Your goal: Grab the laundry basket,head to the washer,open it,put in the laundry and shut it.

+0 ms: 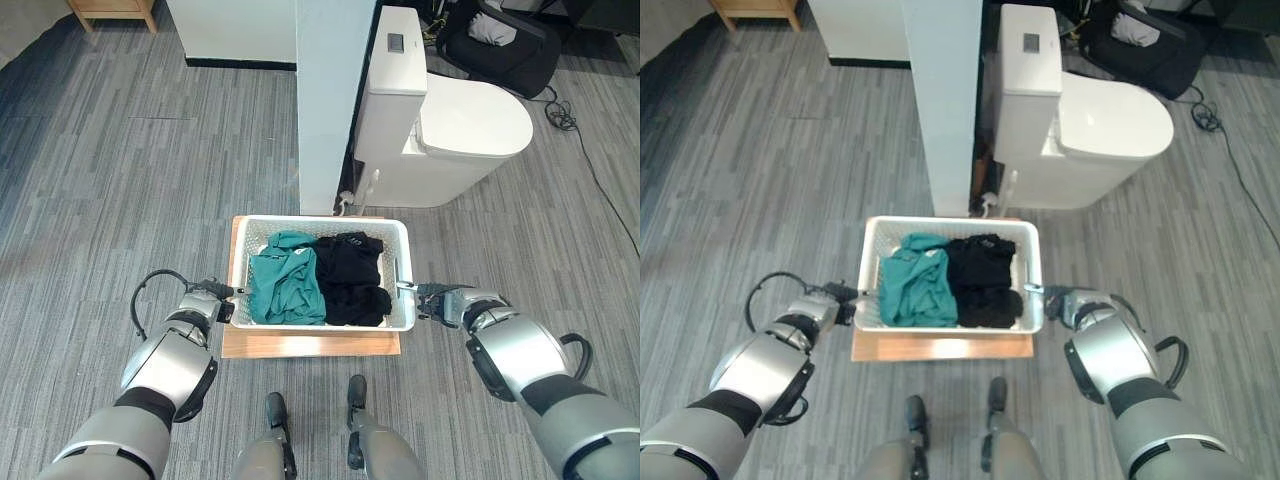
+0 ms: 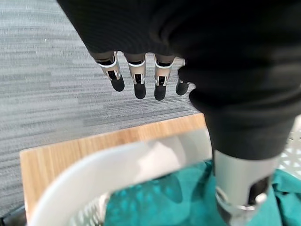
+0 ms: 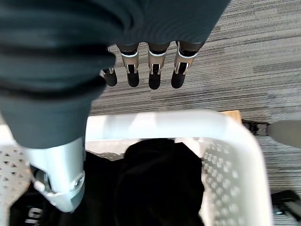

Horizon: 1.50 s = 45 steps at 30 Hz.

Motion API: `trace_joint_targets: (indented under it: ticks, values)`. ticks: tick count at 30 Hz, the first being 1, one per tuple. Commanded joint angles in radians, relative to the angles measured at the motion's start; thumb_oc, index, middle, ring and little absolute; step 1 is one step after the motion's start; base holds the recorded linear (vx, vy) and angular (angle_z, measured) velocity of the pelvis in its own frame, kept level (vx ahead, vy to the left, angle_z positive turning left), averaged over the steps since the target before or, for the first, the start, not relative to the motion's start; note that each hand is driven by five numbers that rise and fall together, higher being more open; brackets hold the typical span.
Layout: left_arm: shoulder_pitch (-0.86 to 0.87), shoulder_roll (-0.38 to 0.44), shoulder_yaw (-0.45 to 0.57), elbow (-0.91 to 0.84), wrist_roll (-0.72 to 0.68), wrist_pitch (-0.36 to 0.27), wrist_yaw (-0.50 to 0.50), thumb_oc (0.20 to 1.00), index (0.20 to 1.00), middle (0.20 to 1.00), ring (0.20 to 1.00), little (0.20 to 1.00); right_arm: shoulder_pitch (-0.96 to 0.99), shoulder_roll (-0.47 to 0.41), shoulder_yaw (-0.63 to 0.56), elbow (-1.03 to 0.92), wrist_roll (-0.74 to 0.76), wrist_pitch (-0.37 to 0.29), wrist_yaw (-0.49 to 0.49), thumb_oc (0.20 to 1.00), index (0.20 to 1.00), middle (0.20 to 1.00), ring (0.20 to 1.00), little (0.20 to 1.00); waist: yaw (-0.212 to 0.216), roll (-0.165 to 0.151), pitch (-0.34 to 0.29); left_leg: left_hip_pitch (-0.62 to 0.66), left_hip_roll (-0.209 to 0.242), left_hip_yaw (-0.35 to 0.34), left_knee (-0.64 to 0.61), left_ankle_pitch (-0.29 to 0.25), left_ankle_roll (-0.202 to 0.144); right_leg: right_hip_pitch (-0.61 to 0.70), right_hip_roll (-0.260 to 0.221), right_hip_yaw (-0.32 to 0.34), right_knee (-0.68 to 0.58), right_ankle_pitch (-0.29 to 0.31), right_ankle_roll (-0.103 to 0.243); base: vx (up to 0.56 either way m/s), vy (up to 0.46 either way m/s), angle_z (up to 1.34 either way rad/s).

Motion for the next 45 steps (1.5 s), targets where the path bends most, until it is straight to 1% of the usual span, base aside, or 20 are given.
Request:
trace_joint_targets:
  ticks: [1, 3, 4, 8, 15, 17, 20, 23, 28, 30, 31, 32, 34, 37, 40, 44, 45]
  values:
    - [-0.093, -0.005, -0.022, 0.078, 0.008, -0.025, 0.022, 1.0, 1.0, 1.0, 1.0, 1.0, -0.114, -0.003, 0.018, 0.083, 0.032, -0.04, -0.013, 1.0, 1.0, 1.0, 1.0, 1.0, 0.012, 0.048, 0.044, 0.01, 0.003, 0.015, -0.042, 0.034, 0.008, 0.046, -0.019, 0.008, 0.002, -0.027, 0.071, 0.0, 0.0, 0.0]
    - [-0.093, -0.005, -0.022, 0.078, 0.008, -0.025, 0.022, 1.0, 1.0, 1.0, 1.0, 1.0, -0.114, -0.003, 0.018, 0.083, 0.032, -0.04, -0.013, 1.0, 1.0, 1.0, 1.0, 1.0, 0.012, 0.048, 0.044, 0.01, 0.003, 0.015, -0.042, 0.034, 0.008, 0.046, -0.019, 0.008, 0.002, -0.027, 0.071, 0.0, 0.0, 0.0]
    - [-0.105, -0.011, -0.017, 0.085, 0.009, -0.015, 0.02, 1.0, 1.0, 1.0, 1.0, 1.0, -0.145, 0.003, 0.007, 0.083, 0.056, -0.061, -0.041, 1.0, 1.0, 1.0, 1.0, 1.0, -0.006, 0.059, 0.045, 0.002, 0.005, 0.023, -0.042, 0.032, 0.004, 0.033, -0.018, 0.019, -0.003, -0.025, 0.073, 0.0, 0.0, 0.0]
    - [-0.113, -0.015, -0.019, 0.088, 0.028, -0.013, 0.034, 1.0, 1.0, 1.0, 1.0, 1.0, -0.164, 0.025, 0.005, 0.083, 0.07, -0.085, -0.071, 1.0, 1.0, 1.0, 1.0, 1.0, -0.02, 0.061, 0.045, -0.007, 0.008, 0.024, -0.042, 0.035, 0.0, 0.019, -0.014, 0.033, -0.003, -0.024, 0.069, 0.01, -0.007, -0.14]
    - [-0.137, -0.025, -0.046, 0.079, 0.064, -0.023, 0.051, 1.0, 1.0, 1.0, 1.0, 1.0, -0.174, 0.046, 0.026, 0.083, 0.075, -0.099, -0.069, 1.0, 1.0, 1.0, 1.0, 1.0, -0.028, 0.065, 0.044, -0.016, 0.011, 0.02, -0.042, 0.036, -0.003, 0.012, -0.012, 0.03, -0.003, -0.026, 0.067, 0.0, -0.002, -0.01]
    - [-0.151, -0.037, -0.052, 0.077, 0.05, -0.022, 0.048, 1.0, 1.0, 1.0, 1.0, 1.0, -0.183, 0.043, 0.034, 0.083, 0.072, -0.102, -0.06, 1.0, 1.0, 1.0, 1.0, 1.0, -0.029, 0.069, 0.045, -0.018, 0.012, 0.021, -0.042, 0.038, -0.003, 0.013, -0.013, 0.029, -0.003, -0.025, 0.068, 0.0, 0.0, 0.0]
    - [-0.176, -0.068, -0.067, 0.089, 0.037, -0.005, 0.024, 1.0, 1.0, 1.0, 1.0, 1.0, -0.196, 0.034, 0.046, 0.083, 0.069, -0.101, -0.041, 1.0, 1.0, 1.0, 1.0, 1.0, -0.032, 0.077, 0.044, -0.014, 0.01, 0.019, -0.042, 0.037, -0.002, 0.016, -0.012, 0.028, -0.003, -0.026, 0.067, 0.0, 0.0, 0.0]
    - [-0.205, -0.086, -0.073, 0.092, 0.009, 0.006, 0.023, 1.0, 1.0, 1.0, 1.0, 1.0, -0.202, 0.03, 0.056, 0.083, 0.054, -0.094, -0.036, 1.0, 1.0, 1.0, 1.0, 1.0, -0.035, 0.085, 0.043, -0.012, 0.01, 0.017, -0.042, 0.038, -0.002, 0.018, -0.012, 0.026, -0.003, -0.026, 0.066, 0.0, -0.003, 0.01]
    - [-0.204, -0.115, -0.092, 0.116, 0.053, 0.051, 0.001, 1.0, 1.0, 1.0, 1.0, 1.0, -0.205, 0.036, 0.07, 0.083, 0.007, -0.087, -0.027, 1.0, 1.0, 1.0, 1.0, 1.0, -0.041, 0.094, 0.041, -0.012, 0.011, 0.022, -0.042, 0.039, -0.001, 0.014, -0.012, 0.026, -0.003, -0.025, 0.064, 0.0, 0.0, 0.0]
    - [-0.201, -0.116, -0.065, 0.133, 0.002, 0.068, -0.015, 1.0, 1.0, 1.0, 1.0, 1.0, -0.217, 0.05, 0.072, 0.083, -0.005, -0.085, -0.02, 1.0, 1.0, 1.0, 1.0, 1.0, -0.043, 0.095, 0.04, -0.013, 0.013, 0.03, -0.042, 0.039, -0.001, 0.009, -0.011, 0.03, -0.003, -0.022, 0.064, 0.0, 0.0, 0.0]
    - [-0.201, -0.115, -0.065, 0.133, 0.001, 0.068, -0.015, 1.0, 1.0, 1.0, 1.0, 1.0, -0.217, 0.05, 0.072, 0.083, -0.005, -0.085, -0.02, 1.0, 1.0, 1.0, 1.0, 1.0, -0.043, 0.095, 0.04, -0.014, 0.013, 0.03, -0.042, 0.039, -0.001, 0.009, -0.011, 0.03, -0.003, -0.022, 0.064, 0.0, 0.0, 0.0]
    - [-0.195, -0.111, -0.024, 0.143, -0.069, 0.09, -0.028, 1.0, 1.0, 1.0, 1.0, 1.0, -0.224, 0.064, 0.081, 0.078, -0.02, -0.084, -0.015, 1.0, 1.0, 1.0, 1.0, 1.0, -0.047, 0.097, 0.037, -0.014, 0.014, 0.034, -0.042, 0.038, 0.0, 0.006, -0.01, 0.032, -0.003, -0.02, 0.062, 0.0, 0.0, 0.0]
    - [-0.197, -0.11, -0.01, 0.145, -0.097, 0.101, -0.04, 1.0, 1.0, 1.0, 1.0, 1.0, -0.228, 0.083, 0.095, 0.07, -0.046, -0.086, -0.009, 1.0, 1.0, 1.0, 1.0, 1.0, -0.053, 0.099, 0.037, -0.014, 0.014, 0.039, -0.042, 0.038, 0.0, 0.004, -0.009, 0.038, -0.003, -0.017, 0.062, 0.0, 0.0, 0.0]
    - [-0.186, -0.102, 0.013, 0.155, -0.14, 0.134, -0.059, 1.0, 1.0, 1.0, 1.0, 1.0, -0.23, 0.097, 0.11, 0.068, -0.077, -0.078, 0.001, 1.0, 1.0, 1.0, 1.0, 1.0, -0.06, 0.106, 0.035, -0.013, 0.015, 0.044, -0.042, 0.035, 0.001, 0.001, -0.008, 0.042, -0.003, -0.017, 0.061, 0.0, 0.0, -0.01]
    - [-0.195, -0.086, 0.021, 0.153, -0.131, 0.134, -0.033, 1.0, 1.0, 1.0, 1.0, 1.0, -0.218, 0.097, 0.114, 0.059, -0.095, -0.079, -0.006, 1.0, 1.0, 1.0, 1.0, 1.0, -0.062, 0.114, 0.037, -0.017, 0.014, 0.044, -0.042, 0.036, 0.002, -0.005, -0.009, 0.046, -0.003, -0.017, 0.059, 0.01, -0.003, -0.05]
    - [-0.201, -0.08, 0.03, 0.148, -0.133, 0.122, -0.016, 1.0, 1.0, 1.0, 1.0, 1.0, -0.215, 0.096, 0.111, 0.047, -0.088, -0.087, -0.011, 1.0, 1.0, 1.0, 1.0, 1.0, -0.06, 0.111, 0.043, -0.032, 0.014, 0.045, -0.042, 0.039, 0.002, -0.021, -0.008, 0.047, -0.003, -0.012, 0.06, -0.01, -0.007, -0.1]
    - [-0.215, -0.079, 0.037, 0.143, -0.154, 0.109, -0.005, 1.0, 1.0, 1.0, 1.0, 1.0, -0.215, 0.096, 0.109, 0.043, -0.077, -0.092, -0.012, 1.0, 1.0, 1.0, 1.0, 1.0, -0.058, 0.107, 0.048, -0.04, 0.015, 0.046, -0.042, 0.043, 0.001, -0.03, -0.006, 0.048, -0.003, -0.01, 0.06, 0.0, 0.0, 0.0]
